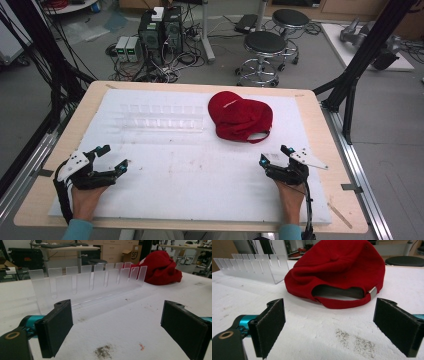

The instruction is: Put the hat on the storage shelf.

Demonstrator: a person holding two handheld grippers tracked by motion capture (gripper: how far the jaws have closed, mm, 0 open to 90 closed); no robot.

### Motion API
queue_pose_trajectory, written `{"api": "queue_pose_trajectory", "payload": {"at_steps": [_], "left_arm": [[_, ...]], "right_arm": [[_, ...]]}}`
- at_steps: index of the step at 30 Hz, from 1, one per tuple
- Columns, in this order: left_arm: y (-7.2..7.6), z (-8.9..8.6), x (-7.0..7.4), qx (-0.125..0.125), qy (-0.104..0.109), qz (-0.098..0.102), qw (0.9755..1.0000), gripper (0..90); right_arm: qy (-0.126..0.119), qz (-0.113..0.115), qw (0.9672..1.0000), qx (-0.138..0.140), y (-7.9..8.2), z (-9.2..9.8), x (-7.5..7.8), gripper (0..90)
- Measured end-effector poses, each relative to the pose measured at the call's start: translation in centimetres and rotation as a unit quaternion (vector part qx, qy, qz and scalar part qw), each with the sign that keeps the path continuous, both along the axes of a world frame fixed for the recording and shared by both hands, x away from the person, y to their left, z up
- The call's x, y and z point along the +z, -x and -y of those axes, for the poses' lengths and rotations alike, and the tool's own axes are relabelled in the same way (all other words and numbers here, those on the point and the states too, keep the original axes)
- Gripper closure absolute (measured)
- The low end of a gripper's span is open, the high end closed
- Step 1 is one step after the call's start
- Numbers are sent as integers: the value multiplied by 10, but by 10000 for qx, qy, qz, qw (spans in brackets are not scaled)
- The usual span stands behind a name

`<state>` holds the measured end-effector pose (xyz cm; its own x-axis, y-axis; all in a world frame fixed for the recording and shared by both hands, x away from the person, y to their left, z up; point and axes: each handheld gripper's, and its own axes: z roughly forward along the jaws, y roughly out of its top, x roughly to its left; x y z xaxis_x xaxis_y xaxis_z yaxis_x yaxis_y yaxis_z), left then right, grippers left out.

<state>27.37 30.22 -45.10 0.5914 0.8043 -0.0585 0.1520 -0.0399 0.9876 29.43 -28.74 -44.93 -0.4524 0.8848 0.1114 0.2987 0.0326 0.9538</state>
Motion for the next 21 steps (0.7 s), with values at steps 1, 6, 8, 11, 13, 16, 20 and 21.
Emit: {"api": "queue_pose_trajectory", "payload": {"at_steps": [1, 6, 8, 11, 13, 16, 20, 21], "left_arm": [[0, 0, 0, 0, 0, 0, 10000, 109], [0, 0, 0, 4, -22, 2, 10000, 109], [0, 1, 0, 7, -30, 21, 10000, 109], [0, 2, 0, 11, -74, 17, 10000, 111], [0, 2, 0, 16, -106, -9, 9999, 112], [-1, 2, 1, 7, -91, -37, 10000, 112], [0, 2, 0, 9, -112, -14, 9999, 112], [-1, 2, 0, 16, -115, -34, 9999, 112]], "right_arm": [[0, 0, 10000, 0, 0, 0, 0, 97], [37, 4, 10000, 1, 0, -1, 0, 97], [19, -2, 10000, 1, 0, 0, 0, 97], [-6, -2, 10000, 22, 0, 0, 0, 97], [15, -3, 10000, 46, 0, 0, 0, 97], [71, 23, 10000, 63, 0, -1, 0, 96], [86, 18, 9999, 100, 0, -1, 1, 97], [69, 15, 9999, 106, 0, -1, 1, 97]]}}
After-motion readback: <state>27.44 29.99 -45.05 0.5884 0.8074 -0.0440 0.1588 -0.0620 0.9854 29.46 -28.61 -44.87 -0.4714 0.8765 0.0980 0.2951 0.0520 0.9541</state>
